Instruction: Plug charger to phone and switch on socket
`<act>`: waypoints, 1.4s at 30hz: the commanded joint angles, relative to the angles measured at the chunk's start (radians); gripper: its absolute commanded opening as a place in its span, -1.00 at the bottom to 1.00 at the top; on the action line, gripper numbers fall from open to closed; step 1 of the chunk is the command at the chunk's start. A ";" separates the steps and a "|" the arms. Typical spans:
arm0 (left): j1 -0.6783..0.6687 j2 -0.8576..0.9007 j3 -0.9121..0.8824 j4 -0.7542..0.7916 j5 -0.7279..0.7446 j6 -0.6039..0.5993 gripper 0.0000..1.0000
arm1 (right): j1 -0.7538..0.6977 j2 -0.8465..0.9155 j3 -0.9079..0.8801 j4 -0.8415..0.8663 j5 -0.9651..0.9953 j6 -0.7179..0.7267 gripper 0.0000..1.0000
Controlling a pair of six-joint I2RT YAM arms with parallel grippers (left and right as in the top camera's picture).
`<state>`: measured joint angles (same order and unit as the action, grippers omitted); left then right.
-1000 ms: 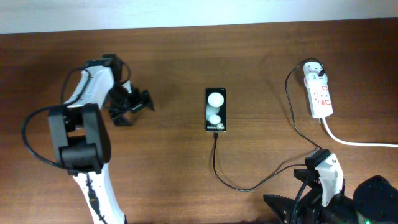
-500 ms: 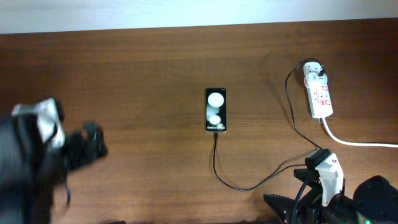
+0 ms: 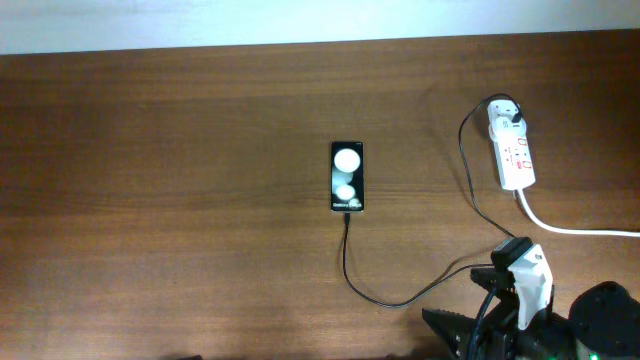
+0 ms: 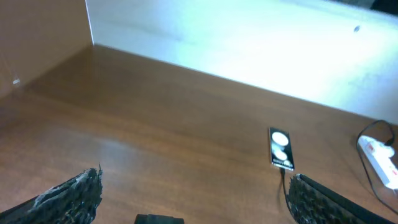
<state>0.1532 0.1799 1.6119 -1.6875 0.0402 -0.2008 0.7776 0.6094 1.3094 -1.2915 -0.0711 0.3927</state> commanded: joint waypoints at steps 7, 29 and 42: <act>-0.102 -0.172 0.016 0.000 -0.011 0.016 0.99 | -0.005 0.135 0.001 0.108 0.262 0.010 -0.09; -0.103 -0.172 0.016 0.000 -0.011 0.016 0.99 | -1.110 1.137 0.500 -0.051 0.111 0.187 -0.92; -0.103 -0.172 0.016 0.000 -0.011 0.016 0.98 | -1.178 1.558 0.531 0.291 -0.030 0.166 -0.92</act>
<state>0.0517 0.0101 1.6279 -1.6875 0.0357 -0.2008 -0.4023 2.1555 1.8233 -1.0264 -0.0891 0.5457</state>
